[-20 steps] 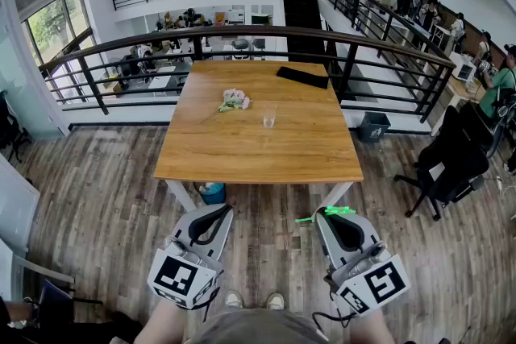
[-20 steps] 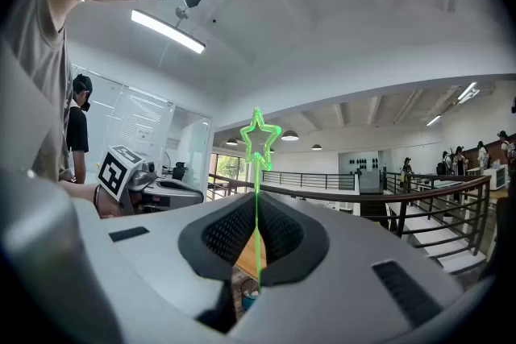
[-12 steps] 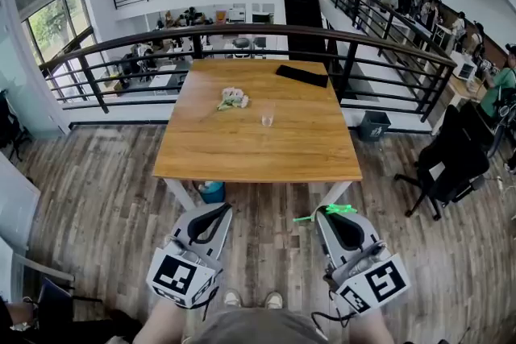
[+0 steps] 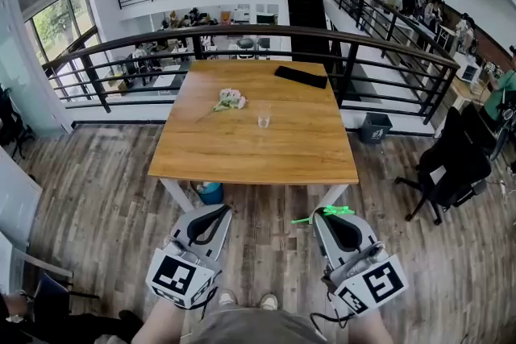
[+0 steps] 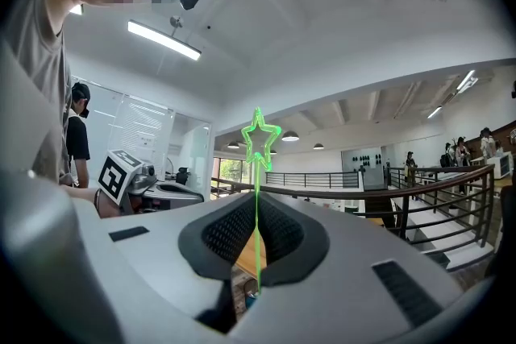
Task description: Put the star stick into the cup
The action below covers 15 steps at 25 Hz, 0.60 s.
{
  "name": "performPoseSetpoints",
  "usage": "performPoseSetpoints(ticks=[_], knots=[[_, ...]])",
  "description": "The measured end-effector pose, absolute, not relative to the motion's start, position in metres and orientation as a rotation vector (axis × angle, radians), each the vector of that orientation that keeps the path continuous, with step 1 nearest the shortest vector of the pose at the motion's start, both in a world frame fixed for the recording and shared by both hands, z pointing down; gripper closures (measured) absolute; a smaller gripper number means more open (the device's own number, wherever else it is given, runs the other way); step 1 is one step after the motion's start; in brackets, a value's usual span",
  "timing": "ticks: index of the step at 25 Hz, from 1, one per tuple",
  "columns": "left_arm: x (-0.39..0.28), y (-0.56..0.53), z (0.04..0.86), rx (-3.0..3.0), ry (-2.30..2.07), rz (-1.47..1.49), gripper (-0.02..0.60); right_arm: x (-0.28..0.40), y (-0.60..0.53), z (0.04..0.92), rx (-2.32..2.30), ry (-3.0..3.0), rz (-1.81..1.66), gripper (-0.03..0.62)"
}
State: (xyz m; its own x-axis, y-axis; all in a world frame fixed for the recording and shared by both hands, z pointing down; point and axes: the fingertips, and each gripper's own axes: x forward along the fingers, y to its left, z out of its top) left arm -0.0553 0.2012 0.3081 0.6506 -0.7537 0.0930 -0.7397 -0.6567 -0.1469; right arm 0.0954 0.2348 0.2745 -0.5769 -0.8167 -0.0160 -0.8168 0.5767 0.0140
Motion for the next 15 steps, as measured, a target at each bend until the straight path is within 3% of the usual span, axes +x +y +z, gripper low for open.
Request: performPoseSetpoints(ticks=[15], knots=[[-0.032,0.173,0.317,-2.732,1.289,-0.223,0.565,0.126,0.199,0.289,-1.416,2.800,0.045,0.559]])
